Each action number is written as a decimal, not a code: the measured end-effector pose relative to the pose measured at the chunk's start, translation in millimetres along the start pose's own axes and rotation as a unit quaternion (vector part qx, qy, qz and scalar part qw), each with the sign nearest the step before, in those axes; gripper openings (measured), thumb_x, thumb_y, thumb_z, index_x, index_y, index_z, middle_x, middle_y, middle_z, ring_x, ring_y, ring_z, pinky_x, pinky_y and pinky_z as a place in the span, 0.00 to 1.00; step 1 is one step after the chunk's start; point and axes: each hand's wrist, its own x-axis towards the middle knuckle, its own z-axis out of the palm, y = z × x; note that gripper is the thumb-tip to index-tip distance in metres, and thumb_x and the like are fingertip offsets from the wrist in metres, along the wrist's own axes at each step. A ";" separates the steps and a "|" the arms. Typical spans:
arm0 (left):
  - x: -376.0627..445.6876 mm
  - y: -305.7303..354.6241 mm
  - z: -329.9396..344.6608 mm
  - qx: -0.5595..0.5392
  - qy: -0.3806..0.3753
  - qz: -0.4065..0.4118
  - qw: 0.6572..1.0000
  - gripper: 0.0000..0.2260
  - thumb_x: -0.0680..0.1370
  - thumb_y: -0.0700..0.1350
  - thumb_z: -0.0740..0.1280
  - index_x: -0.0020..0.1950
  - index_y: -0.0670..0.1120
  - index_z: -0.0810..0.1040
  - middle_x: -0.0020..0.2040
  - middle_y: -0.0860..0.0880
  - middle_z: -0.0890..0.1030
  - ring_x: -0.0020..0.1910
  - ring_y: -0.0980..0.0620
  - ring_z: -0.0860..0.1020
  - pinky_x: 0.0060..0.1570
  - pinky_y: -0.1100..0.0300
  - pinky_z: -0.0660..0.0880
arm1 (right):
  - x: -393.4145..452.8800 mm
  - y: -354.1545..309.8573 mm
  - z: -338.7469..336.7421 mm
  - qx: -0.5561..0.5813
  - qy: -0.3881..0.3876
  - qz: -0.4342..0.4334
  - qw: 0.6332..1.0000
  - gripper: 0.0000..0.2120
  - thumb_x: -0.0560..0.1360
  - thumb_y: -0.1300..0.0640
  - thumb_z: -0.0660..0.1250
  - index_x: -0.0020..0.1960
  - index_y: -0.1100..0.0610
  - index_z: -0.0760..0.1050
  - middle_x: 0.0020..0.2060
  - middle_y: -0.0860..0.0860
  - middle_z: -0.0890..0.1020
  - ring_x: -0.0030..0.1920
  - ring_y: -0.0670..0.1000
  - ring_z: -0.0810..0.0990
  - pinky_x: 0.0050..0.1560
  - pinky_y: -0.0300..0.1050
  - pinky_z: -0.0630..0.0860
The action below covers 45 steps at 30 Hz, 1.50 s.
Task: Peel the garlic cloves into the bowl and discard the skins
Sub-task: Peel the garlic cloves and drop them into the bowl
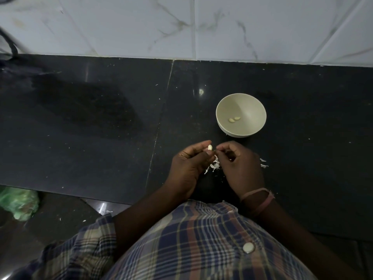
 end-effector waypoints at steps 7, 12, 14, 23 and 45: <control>-2.2 1.3 -3.9 0.018 -0.005 0.005 1.000 0.15 0.73 0.35 0.72 0.60 0.39 0.81 0.54 0.39 0.85 0.51 0.44 0.84 0.57 0.52 0.80 | 0.6 -9.2 4.0 0.098 -0.018 0.051 0.994 0.06 0.77 0.60 0.70 0.49 0.52 0.83 0.44 0.44 0.85 0.46 0.42 0.83 0.49 0.42 0.81; -3.1 -0.6 -5.9 0.039 -0.017 0.015 0.999 0.12 0.77 0.31 0.68 0.59 0.40 0.82 0.53 0.40 0.85 0.53 0.45 0.84 0.58 0.53 0.80 | 0.9 -8.2 3.0 0.130 -0.034 0.075 0.988 0.04 0.76 0.61 0.72 0.48 0.53 0.83 0.41 0.46 0.86 0.43 0.44 0.84 0.48 0.45 0.82; -3.8 0.3 -5.3 0.016 -0.025 0.006 1.000 0.10 0.79 0.32 0.65 0.59 0.39 0.81 0.52 0.41 0.86 0.52 0.48 0.84 0.54 0.58 0.80 | 1.5 -7.9 2.6 0.140 -0.033 0.085 0.986 0.04 0.76 0.62 0.71 0.48 0.54 0.83 0.40 0.47 0.86 0.42 0.45 0.84 0.46 0.46 0.82; -4.6 -1.2 -7.1 -0.047 -0.017 -0.019 0.999 0.08 0.78 0.30 0.64 0.55 0.37 0.79 0.47 0.43 0.85 0.46 0.51 0.85 0.47 0.62 0.81 | -2.5 -6.9 1.2 0.115 -0.009 0.087 0.990 0.07 0.74 0.59 0.74 0.45 0.51 0.77 0.38 0.46 0.82 0.40 0.47 0.82 0.43 0.50 0.81; -8.1 2.0 -3.8 0.012 -0.019 0.031 0.999 0.07 0.77 0.32 0.67 0.54 0.39 0.80 0.47 0.41 0.84 0.43 0.48 0.84 0.42 0.59 0.80 | -4.2 -19.2 -1.0 0.031 -0.015 0.004 0.999 0.03 0.75 0.57 0.71 0.48 0.54 0.83 0.42 0.46 0.83 0.43 0.42 0.81 0.45 0.36 0.78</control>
